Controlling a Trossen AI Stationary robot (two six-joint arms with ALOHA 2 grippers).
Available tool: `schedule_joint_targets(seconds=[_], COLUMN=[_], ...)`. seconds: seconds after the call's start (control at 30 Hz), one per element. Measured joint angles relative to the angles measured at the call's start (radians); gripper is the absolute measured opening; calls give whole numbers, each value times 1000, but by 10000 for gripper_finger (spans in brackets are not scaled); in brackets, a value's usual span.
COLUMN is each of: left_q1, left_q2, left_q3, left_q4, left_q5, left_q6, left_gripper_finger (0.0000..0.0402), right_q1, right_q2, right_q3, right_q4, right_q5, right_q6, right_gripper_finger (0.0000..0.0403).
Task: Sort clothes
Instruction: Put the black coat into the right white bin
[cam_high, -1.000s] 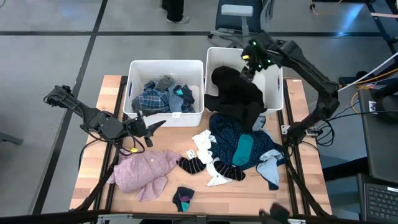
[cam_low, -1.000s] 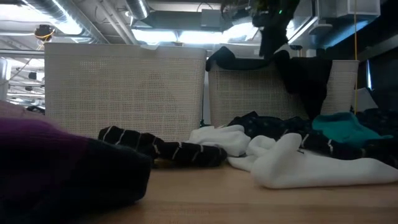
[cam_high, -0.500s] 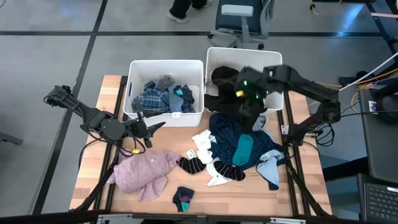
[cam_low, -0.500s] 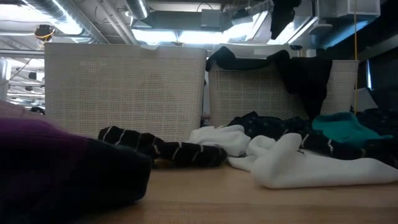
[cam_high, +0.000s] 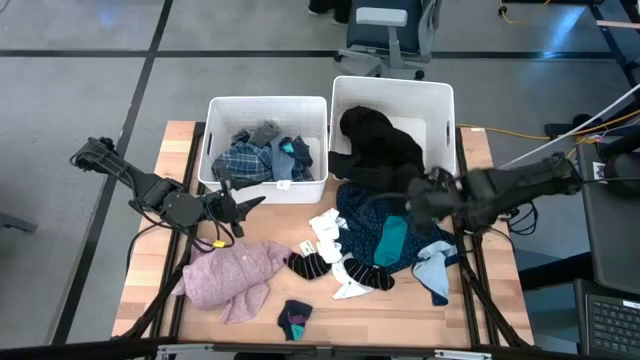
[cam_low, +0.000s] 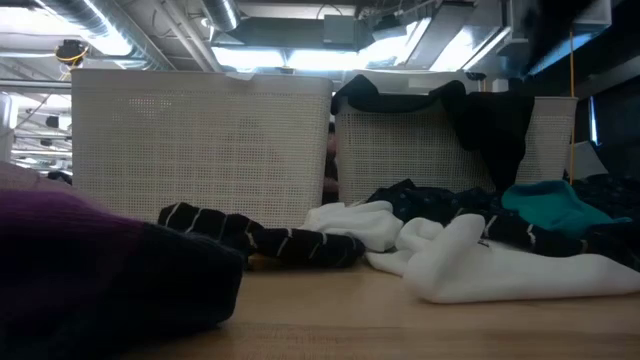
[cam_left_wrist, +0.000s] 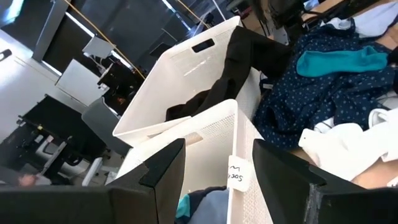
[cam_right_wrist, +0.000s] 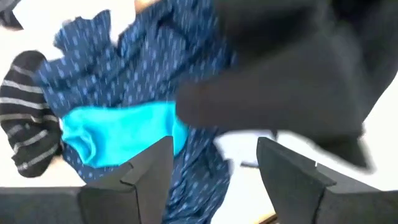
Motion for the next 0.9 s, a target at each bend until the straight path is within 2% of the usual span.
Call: schedule_joint_targets(seconds=[0.17,0.33,0.47,0.6,0.7,0.83,0.9], left_q1=[0,0,0,0,0,0,0], left_q2=[0,0,0,0,0,0,0], left_q3=[0,0,0,0,0,0,0], left_q4=[-6,-11,-11,-11,-11,-11,-11], left_q5=[0,0,0,0,0,0,0], left_q6=[-62,-87,-89,-88,-87,-74,-73], left_gripper_finger=[180,180,180,180,180,180,180], right_q1=[108,114,114,114,114,99,67], right_q2=[-75,-74,-74,-74,-79,-82,-82], right_q3=[-245,-413,-494,-505,-505,-500,-471], right_q4=[95,258,453,639,785,961,1009], right_q5=[37,134,290,356,439,647,701], right_q6=[152,131,31,-116,-272,-515,-616], right_gripper_finger=[232,232,232,232,232,232,232])
